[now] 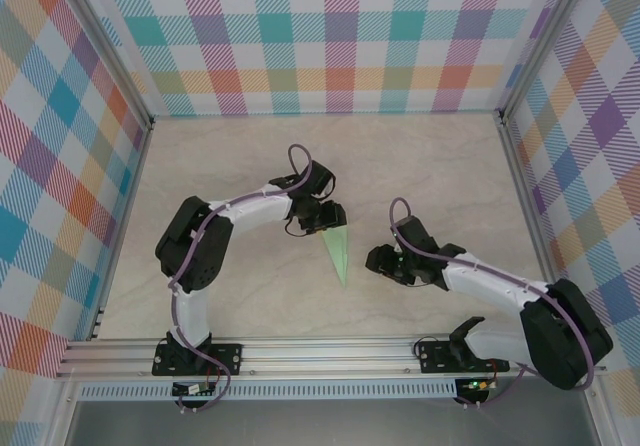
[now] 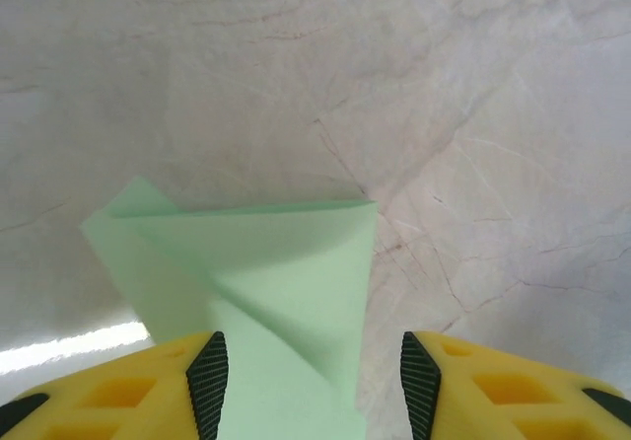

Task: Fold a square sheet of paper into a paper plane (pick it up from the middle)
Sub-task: Fold the wing for the fifth time at the center of the table.

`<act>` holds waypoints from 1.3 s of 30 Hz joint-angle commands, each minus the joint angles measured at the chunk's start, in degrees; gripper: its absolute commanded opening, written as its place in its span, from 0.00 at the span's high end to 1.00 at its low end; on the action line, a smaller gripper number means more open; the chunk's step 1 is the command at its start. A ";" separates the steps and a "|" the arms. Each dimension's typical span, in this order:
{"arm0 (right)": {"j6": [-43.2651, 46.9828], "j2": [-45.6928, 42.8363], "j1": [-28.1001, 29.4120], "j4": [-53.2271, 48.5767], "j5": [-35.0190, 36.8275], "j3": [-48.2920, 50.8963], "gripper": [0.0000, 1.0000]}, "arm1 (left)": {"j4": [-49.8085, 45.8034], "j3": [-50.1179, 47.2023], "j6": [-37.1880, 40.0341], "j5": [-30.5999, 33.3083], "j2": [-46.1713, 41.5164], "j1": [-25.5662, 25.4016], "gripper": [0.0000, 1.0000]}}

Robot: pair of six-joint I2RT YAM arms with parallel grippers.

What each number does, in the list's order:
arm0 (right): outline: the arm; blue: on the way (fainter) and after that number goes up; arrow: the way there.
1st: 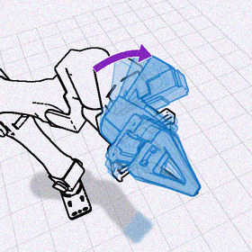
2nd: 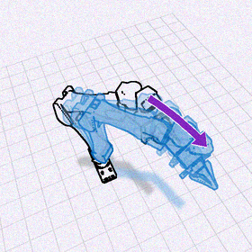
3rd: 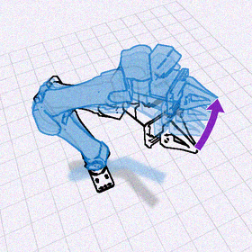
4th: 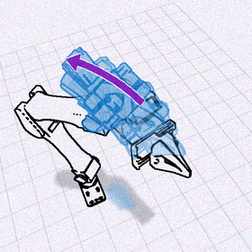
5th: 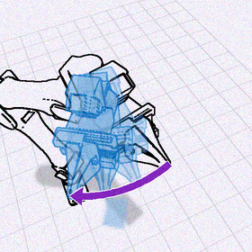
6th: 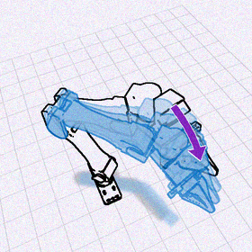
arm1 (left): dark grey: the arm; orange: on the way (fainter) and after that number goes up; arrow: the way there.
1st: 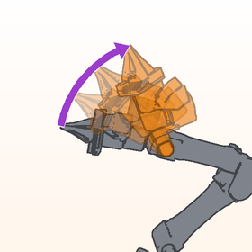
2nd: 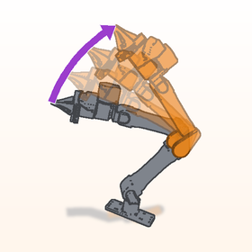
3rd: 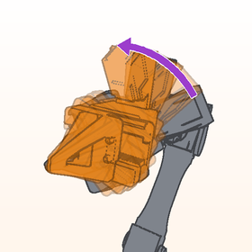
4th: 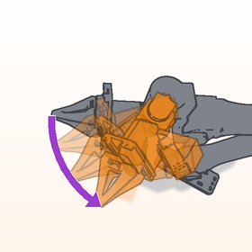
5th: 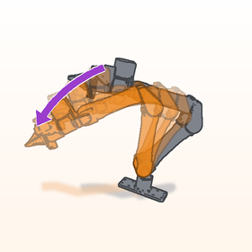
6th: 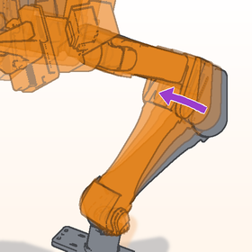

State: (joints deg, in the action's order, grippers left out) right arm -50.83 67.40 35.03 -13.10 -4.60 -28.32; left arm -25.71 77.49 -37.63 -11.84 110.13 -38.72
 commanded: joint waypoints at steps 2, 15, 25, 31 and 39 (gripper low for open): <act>-1.99 -3.63 -0.57 -1.39 4.96 1.16 0.45 | -9.04 2.16 0.62 10.17 -4.80 -2.80 0.44; -1.91 -0.01 -1.06 -0.72 2.40 -1.81 0.41 | -13.62 0.09 -4.61 18.47 -7.34 -7.98 0.40; -6.31 5.13 -1.14 -11.98 5.00 -12.26 0.38 | -10.60 -3.39 -5.95 15.60 -8.97 -8.07 0.40; -7.81 5.64 -1.70 -14.77 4.05 -13.97 0.37 | -11.11 -3.48 -5.95 15.27 -9.11 -8.04 0.39; -5.17 7.24 -3.07 -14.84 -0.72 -15.01 0.36 | -11.25 -2.29 -6.58 13.87 -7.77 -8.08 0.39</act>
State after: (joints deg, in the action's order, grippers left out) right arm -56.97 73.80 32.64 -26.11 -2.90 -41.45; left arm -36.88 74.76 -43.33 2.79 102.96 -46.48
